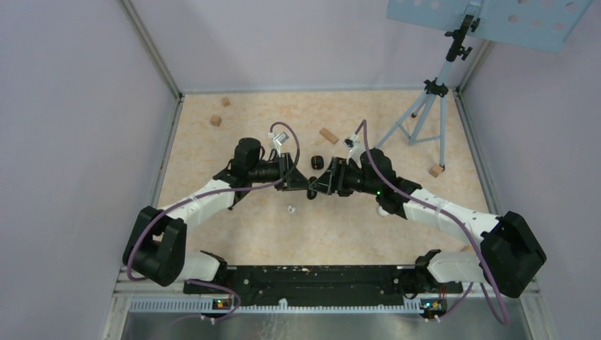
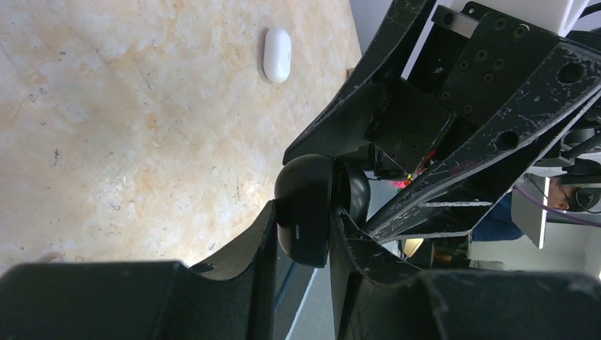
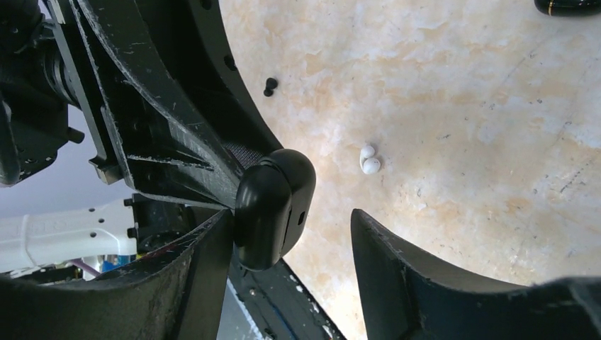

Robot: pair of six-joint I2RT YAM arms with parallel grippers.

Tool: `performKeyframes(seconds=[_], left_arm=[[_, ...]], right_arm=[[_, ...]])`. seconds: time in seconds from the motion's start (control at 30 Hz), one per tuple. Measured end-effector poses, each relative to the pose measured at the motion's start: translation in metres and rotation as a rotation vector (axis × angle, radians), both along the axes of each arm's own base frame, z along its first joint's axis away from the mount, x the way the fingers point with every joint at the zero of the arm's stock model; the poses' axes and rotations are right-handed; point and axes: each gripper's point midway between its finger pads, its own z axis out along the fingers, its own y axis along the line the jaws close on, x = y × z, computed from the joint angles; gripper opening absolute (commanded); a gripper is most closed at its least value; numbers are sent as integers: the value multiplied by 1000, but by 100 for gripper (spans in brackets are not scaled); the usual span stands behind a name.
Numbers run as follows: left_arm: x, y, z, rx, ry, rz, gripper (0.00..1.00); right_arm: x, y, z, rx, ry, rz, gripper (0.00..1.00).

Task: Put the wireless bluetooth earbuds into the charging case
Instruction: Open the charging case at the center of the board.

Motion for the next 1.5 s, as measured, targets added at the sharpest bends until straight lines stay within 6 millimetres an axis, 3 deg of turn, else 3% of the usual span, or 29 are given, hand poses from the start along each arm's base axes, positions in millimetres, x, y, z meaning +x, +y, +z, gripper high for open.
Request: performKeyframes(seconds=[0.2,0.33,0.53,0.8,0.97,1.3,1.5], left_arm=[[1,0,-1,7,-2,5,14],[1,1,-2,12,-4,8,14],[2,2,0,14,-13,14,14],[6,11,6,6,-20,23,14],[7,14,13,-11,-33,23,14],[-3,18,28,-78,-1,-41,14],[-6,20,33,-103,6,-64,14]], right_arm=[[-2,4,3,1,-5,9,42],[-3,6,5,6,-5,11,39],[-1,5,3,8,10,-19,53],[-7,-15,5,59,6,-66,56],[-15,-17,4,91,4,-50,60],[-31,-26,22,326,-46,-10,61],[-35,-19,49,444,-112,56,63]])
